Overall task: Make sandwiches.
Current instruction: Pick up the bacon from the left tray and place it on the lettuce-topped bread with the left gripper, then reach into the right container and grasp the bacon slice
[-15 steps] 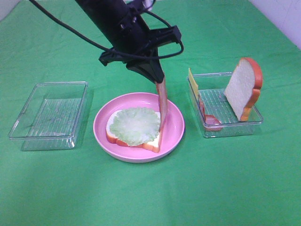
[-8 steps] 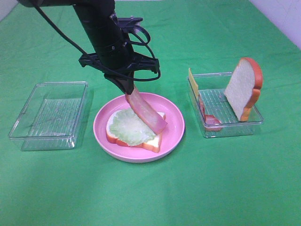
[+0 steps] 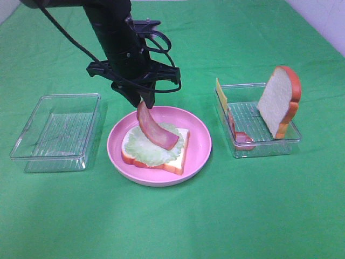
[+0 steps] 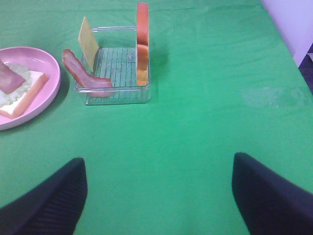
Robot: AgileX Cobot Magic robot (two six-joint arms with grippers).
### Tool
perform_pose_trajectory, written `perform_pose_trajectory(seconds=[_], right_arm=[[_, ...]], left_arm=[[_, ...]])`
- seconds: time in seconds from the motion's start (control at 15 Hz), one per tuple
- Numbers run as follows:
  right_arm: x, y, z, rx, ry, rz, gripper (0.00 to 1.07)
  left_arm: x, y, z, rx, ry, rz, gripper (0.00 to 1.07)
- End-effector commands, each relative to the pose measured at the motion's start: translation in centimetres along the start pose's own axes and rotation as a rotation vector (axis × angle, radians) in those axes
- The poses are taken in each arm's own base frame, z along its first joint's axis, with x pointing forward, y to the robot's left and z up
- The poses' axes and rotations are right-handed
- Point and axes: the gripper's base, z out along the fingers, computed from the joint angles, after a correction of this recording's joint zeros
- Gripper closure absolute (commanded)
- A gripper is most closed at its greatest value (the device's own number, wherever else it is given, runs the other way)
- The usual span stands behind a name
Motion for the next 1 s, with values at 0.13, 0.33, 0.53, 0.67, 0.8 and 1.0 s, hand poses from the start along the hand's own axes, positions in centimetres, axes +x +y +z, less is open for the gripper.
perform_pose_trajectory(seconds=[0.13,0.33,0.53,0.67,0.8,1.0], right_arm=[[0.0,0.0,-0.1,0.009,-0.017,-0.013,0.30],[0.0,0.0,-0.1,0.009,-0.017,-0.013,0.30],[0.0,0.0,-0.1,0.009,-0.017,-0.013,0.30],[0.0,0.0,-0.1,0.009,-0.017,-0.013,0.30],[0.0,0.0,-0.1,0.009,-0.017,-0.013,0.30],[0.0,0.0,-0.1,0.009,-0.017,-0.013,0.30]], left_arm=[[0.4,-0.1,-0.4,0.000,0.045,-0.009,0.23],[0.4,-0.1,-2.6,-0.039,0.113,0.034,0.23],[-0.1,-0.7,-7.1,-0.022,0.038,0.033,0.23],[0.3,-0.8,-10.7,-0.026,-0.041,0.047,0.23],[1.2,-1.0,-15.6,-0.005,-0.145,0.057,0.23],[4.4,-1.0,-24.2,0.042,-0.325,0.094,0.23]])
